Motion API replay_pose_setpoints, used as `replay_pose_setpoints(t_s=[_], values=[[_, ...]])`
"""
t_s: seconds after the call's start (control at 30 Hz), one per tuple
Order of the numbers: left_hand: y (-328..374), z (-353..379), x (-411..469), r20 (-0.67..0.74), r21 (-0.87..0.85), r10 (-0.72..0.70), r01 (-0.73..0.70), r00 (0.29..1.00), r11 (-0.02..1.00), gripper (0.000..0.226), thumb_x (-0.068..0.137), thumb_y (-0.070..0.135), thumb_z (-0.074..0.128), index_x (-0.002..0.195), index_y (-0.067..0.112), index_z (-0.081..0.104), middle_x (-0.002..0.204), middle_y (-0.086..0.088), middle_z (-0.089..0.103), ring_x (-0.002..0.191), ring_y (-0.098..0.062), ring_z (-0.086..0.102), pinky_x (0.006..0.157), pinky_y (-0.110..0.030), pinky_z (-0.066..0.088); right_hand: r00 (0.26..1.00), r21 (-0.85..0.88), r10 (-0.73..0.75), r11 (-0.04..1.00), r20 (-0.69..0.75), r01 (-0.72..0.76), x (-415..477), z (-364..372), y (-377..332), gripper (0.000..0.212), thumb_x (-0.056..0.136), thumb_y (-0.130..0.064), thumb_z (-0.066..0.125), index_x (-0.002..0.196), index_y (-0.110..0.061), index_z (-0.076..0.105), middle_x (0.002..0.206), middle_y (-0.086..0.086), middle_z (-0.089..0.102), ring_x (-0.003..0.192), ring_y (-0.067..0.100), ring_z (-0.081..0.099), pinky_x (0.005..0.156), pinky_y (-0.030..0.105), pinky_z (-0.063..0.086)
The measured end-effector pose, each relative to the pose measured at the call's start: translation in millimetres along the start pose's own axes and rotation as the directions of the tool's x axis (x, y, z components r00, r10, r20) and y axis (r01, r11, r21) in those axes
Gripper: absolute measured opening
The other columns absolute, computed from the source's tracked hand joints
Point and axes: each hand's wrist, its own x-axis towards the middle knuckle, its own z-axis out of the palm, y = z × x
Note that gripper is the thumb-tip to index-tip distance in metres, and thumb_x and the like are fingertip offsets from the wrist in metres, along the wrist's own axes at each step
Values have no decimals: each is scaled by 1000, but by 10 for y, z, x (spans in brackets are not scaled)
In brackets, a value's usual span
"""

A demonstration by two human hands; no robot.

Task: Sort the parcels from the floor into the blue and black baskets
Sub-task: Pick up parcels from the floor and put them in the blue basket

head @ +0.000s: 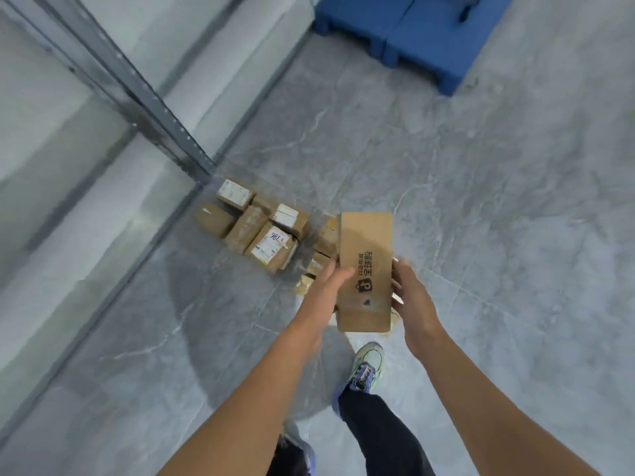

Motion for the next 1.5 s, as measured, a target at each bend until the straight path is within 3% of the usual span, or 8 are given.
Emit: replay_pose_setpoints(t_s=[0.13, 0.3, 0.43, 0.63, 0.73, 0.83, 0.97, 1.5], values=[[252, -674, -779, -75, -86, 69, -76, 995, 993, 35, 107, 39, 47, 140, 46, 53, 123, 23, 67, 104, 10, 60, 81, -27, 45, 992, -90, -71, 993, 104, 80, -634, 674, -344, 42, 113, -49, 30, 117, -40, 71, 111, -22, 77, 116, 5, 67, 93, 33, 51], [370, -1527, -1873, -203, -163, 154, -189, 967, 969, 25, 110, 35, 42, 125, 45, 59, 102, 30, 70, 80, 19, 64, 73, -24, 44, 966, -167, -121, 973, 228, 162, -1493, 1604, -600, 45, 112, -54, 30, 121, -37, 71, 110, -21, 77, 112, 5, 67, 92, 33, 51], [300, -2223, -2673, -297, -204, 208, -275, 932, 940, 24, 110, 42, 41, 126, 52, 56, 114, 28, 69, 93, 15, 64, 79, -27, 45, 924, -246, -145, 939, 353, 242, -2163, 2383, -709, 51, 112, -56, 28, 129, -35, 71, 124, -10, 75, 121, 14, 66, 105, 41, 50], [-19, -3154, -3642, -434, -297, 233, -382, 871, 875, 21, 110, 42, 41, 121, 47, 59, 113, 20, 70, 106, -1, 63, 85, -32, 48, 824, -282, -187, 880, 536, 383, -2975, 3467, -664, 49, 112, -51, 29, 126, -30, 71, 111, -10, 79, 105, 10, 73, 82, 28, 52], [-257, -3526, -4014, -522, -327, 232, -444, 821, 835, 26, 109, 43, 43, 127, 43, 61, 115, 21, 73, 112, -2, 64, 96, -37, 48, 761, -319, -169, 835, 626, 448, -3301, 3934, -554, 52, 111, -54, 30, 129, -28, 70, 118, -7, 78, 114, 15, 71, 93, 34, 52], [-543, -3820, -4365, -614, -350, 203, -493, 763, 796, 28, 108, 41, 44, 130, 42, 61, 118, 19, 73, 115, -5, 64, 100, -41, 51, 700, -342, -123, 804, 703, 485, -3553, 4373, -397, 50, 110, -58, 33, 129, -31, 70, 124, -6, 76, 122, 17, 68, 109, 46, 50], [-949, -4104, -4756, -727, -357, 142, -545, 672, 758, 31, 107, 42, 45, 134, 42, 61, 125, 17, 72, 121, -8, 63, 108, -46, 49, 607, -363, -34, 775, 794, 518, -3926, 4914, -163, 45, 112, -52, 31, 117, -33, 72, 113, -10, 78, 114, 12, 69, 94, 36, 52], [-1693, -4475, -5738, -900, -431, -311, -724, 305, 538, 37, 109, 38, 45, 145, 39, 52, 118, 24, 67, 101, 7, 60, 80, -29, 46, 192, -420, 401, 623, 896, 659, -4839, 6411, 672, 45, 113, -47, 31, 118, -30, 73, 111, -11, 78, 105, 10, 69, 86, 37, 51]])
